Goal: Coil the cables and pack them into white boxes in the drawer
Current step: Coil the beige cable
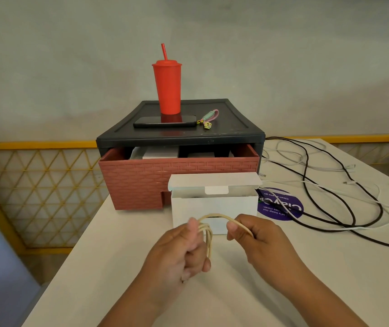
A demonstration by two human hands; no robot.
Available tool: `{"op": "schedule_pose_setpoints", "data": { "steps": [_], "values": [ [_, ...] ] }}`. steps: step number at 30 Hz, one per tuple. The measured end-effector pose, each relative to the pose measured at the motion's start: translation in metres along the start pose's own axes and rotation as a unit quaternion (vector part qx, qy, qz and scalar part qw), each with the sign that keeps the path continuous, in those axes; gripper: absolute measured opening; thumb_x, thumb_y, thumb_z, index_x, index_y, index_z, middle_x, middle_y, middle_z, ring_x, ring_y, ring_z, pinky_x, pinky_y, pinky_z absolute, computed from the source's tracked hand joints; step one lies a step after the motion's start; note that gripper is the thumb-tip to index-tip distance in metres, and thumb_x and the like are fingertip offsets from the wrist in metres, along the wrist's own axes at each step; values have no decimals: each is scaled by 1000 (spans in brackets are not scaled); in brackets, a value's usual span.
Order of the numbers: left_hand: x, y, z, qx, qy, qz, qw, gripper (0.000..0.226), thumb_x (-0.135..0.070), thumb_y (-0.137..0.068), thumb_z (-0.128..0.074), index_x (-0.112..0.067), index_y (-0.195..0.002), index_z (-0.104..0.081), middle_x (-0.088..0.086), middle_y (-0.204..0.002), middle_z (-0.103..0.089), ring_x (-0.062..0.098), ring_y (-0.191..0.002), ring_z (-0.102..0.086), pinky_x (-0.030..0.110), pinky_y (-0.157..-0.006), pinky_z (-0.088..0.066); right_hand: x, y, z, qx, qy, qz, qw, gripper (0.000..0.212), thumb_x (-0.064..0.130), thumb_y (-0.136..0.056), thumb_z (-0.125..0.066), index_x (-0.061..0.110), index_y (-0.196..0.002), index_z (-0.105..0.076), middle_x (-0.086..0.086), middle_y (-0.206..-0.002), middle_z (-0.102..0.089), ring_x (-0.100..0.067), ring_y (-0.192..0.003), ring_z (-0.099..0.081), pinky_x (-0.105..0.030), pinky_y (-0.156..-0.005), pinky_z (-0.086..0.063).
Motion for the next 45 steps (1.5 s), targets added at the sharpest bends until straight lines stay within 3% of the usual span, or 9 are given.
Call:
{"op": "schedule_pose_setpoints", "data": {
  "steps": [4,9,15,23,26,29,35,41,45],
  "values": [
    [-6,1,18,-70,189,33,979,43,-35,-81,-53,-18,-43,-40,-8,-37,-18,6,-29,-17,21,-38,-36,-8,-4,-3,22,-1,-25,999,34,40,-89,-51,22,-59,-56,11,-41,-38,-6,-41,-34,-14,-45,-27],
    [-8,-1,28,-96,263,46,959,40,-35,-79,-49,-18,-45,-37,-8,-35,-19,12,-40,-3,20,-36,-34,10,0,-4,17,-67,18,997,47,47,-75,-49,1,-72,-52,11,-48,-32,-5,-44,-28,-12,-45,-25],
    [-1,2,15,-81,302,83,946,38,-32,-79,-49,-17,-46,-36,-7,-41,-8,11,-40,-2,19,-35,-33,6,0,0,-26,-98,-3,995,30,34,-89,-49,17,-68,-64,10,-51,-46,-3,-44,-40,-14,-45,-35],
    [15,2,-3,-9,343,129,930,42,-30,-82,-57,-14,-47,-41,-6,-46,-7,11,-38,-5,22,-37,-37,-11,1,-16,13,-431,-136,892,23,4,-93,-45,5,-86,-68,-4,-61,-63,-11,-52,-62,-14,-48,-50],
    [14,1,-20,150,409,128,891,33,-27,-90,-54,-8,-63,-55,-2,-49,-23,13,-41,-22,27,-57,-45,-14,5,-27,26,-503,-183,844,20,6,-90,-48,2,-89,-67,-8,-58,-61,-11,-45,-59,-14,-42,-49],
    [13,3,-27,205,402,108,886,37,-27,-99,-40,-3,-78,-57,2,-55,-32,16,-49,-31,27,-70,-42,-19,8,-35,39,-522,-219,823,20,8,-88,-49,0,-91,-67,-8,-54,-58,-10,-39,-53,-14,-37,-47],
    [15,4,-29,228,398,116,881,36,-27,-99,-40,-4,-78,-57,2,-54,-32,16,-47,-31,27,-69,-42,-24,9,-46,49,-530,-237,812,22,6,-92,-46,-2,-93,-67,-10,-55,-57,-9,-36,-49,-15,-36,-44],
    [12,8,-36,239,394,116,880,35,-26,-99,-41,-4,-77,-56,2,-55,-32,15,-47,-31,27,-69,-43,-23,11,-50,66,-599,-253,756,20,4,-84,-50,-4,-89,-67,-11,-56,-55,-10,-38,-48,-16,-34,-44],
    [11,14,-50,279,408,124,861,36,-28,-99,-42,-5,-75,-55,1,-53,-30,15,-45,-31,26,-67,-43,-11,19,-73,180,-570,-246,763,43,15,-72,-72,-8,-107,-62,-26,-95,-57,-33,-74,-55,-30,-44,-53]
  ]
}}
Point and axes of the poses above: each hand's wrist, its own y-axis away from the middle knuckle, its own z-axis out of the back of the hand, x = y × z, the point moved 9 cm from there along -y, towards the middle knuckle
